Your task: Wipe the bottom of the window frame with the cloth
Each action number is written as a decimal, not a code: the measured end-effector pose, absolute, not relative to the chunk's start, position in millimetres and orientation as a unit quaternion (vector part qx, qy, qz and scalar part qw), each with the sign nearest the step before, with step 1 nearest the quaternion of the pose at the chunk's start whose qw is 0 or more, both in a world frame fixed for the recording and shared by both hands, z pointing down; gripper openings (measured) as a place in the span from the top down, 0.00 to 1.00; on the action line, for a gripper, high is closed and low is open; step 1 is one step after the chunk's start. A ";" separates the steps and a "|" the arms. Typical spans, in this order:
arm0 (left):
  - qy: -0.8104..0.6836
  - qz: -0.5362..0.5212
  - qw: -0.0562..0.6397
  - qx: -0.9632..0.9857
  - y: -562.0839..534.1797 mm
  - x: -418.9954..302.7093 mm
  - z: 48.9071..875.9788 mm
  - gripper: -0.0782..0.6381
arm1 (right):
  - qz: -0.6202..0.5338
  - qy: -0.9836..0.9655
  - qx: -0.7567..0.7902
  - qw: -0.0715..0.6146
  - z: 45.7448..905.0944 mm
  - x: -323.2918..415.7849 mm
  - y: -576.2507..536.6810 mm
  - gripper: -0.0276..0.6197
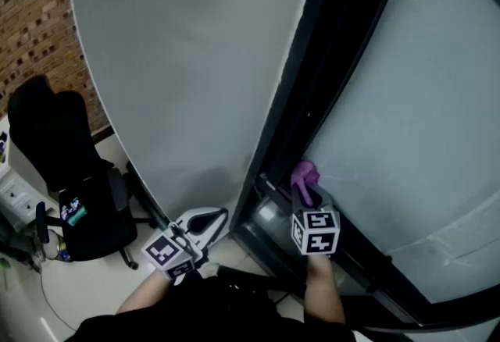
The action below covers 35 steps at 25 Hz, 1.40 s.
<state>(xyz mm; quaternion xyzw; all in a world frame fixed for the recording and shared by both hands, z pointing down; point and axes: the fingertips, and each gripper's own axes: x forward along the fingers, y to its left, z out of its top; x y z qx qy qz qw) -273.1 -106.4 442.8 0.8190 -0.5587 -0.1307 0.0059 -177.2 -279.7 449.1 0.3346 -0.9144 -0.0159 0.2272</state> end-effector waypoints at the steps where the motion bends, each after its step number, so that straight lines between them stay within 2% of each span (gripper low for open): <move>1: -0.557 -0.130 0.008 0.820 -107.4 -273.9 443.6 0.89 | -0.026 -0.911 0.332 0.244 454.4 -182.1 -283.0 0.86; 9: -0.547 -0.097 0.015 0.831 -108.5 -274.9 457.0 0.89 | -0.082 -0.880 0.321 0.341 480.4 -204.2 -290.0 0.86; 23: -0.504 -0.092 0.029 0.858 -120.6 -256.1 461.7 0.89 | -0.090 -0.876 0.335 0.336 479.0 -197.6 -283.1 0.86; 35: -0.459 -0.099 0.053 0.881 -133.3 -226.2 461.9 0.89 | -0.064 -0.872 0.362 0.323 473.0 -151.8 -275.4 0.86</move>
